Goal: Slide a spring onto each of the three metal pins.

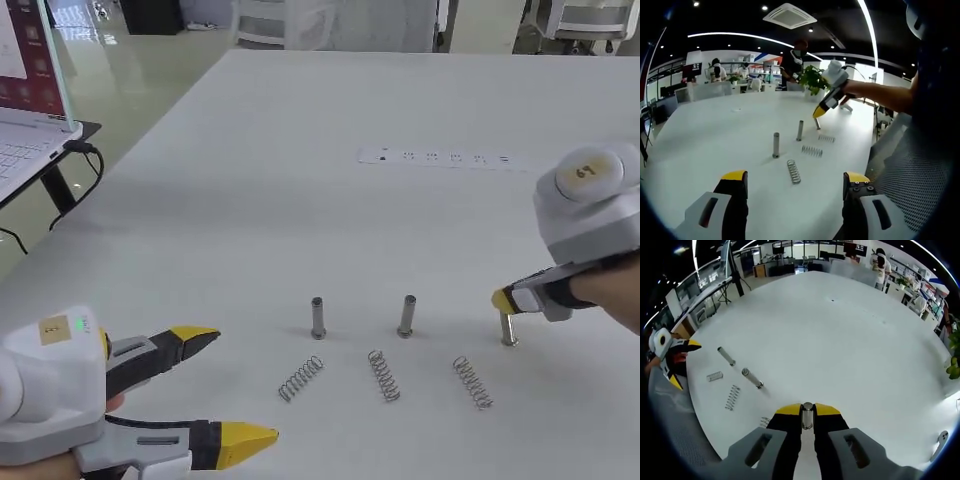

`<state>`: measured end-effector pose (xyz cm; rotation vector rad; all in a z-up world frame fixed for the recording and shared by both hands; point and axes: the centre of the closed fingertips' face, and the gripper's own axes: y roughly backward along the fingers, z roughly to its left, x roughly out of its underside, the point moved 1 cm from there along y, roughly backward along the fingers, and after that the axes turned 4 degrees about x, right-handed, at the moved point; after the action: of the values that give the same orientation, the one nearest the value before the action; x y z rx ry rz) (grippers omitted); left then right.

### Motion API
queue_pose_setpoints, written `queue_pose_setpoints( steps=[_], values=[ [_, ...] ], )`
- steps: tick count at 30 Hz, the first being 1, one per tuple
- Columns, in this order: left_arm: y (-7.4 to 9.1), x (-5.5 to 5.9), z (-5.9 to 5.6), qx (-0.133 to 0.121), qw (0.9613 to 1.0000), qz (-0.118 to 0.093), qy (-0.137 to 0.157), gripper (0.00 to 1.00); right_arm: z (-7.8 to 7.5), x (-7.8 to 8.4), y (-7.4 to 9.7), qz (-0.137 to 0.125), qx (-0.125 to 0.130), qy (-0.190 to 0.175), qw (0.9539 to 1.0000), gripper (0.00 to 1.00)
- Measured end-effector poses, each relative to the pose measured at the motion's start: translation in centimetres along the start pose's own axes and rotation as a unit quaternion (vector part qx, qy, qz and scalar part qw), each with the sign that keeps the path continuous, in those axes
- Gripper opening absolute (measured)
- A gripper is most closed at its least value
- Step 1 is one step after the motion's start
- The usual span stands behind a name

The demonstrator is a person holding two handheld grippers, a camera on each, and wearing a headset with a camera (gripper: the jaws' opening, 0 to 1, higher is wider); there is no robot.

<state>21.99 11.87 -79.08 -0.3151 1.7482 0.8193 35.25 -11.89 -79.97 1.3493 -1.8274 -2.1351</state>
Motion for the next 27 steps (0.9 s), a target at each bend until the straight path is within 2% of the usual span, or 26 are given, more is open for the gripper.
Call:
queue_pose_setpoints(
  steps=[17, 27],
  values=[
    [0.0, 0.1, 0.0, 0.002, 1.0, 0.004, -0.001, 0.73, -0.1, 0.7, 0.6, -0.01, 0.002, 0.03, 0.9995, 0.06],
    [-0.2, 0.1, 0.1, 0.003, 1.0, 0.005, -0.001, 0.72, -0.5, 1.1, 0.7, -0.011, 0.006, 0.035, 0.9993, 0.06]
  ],
)
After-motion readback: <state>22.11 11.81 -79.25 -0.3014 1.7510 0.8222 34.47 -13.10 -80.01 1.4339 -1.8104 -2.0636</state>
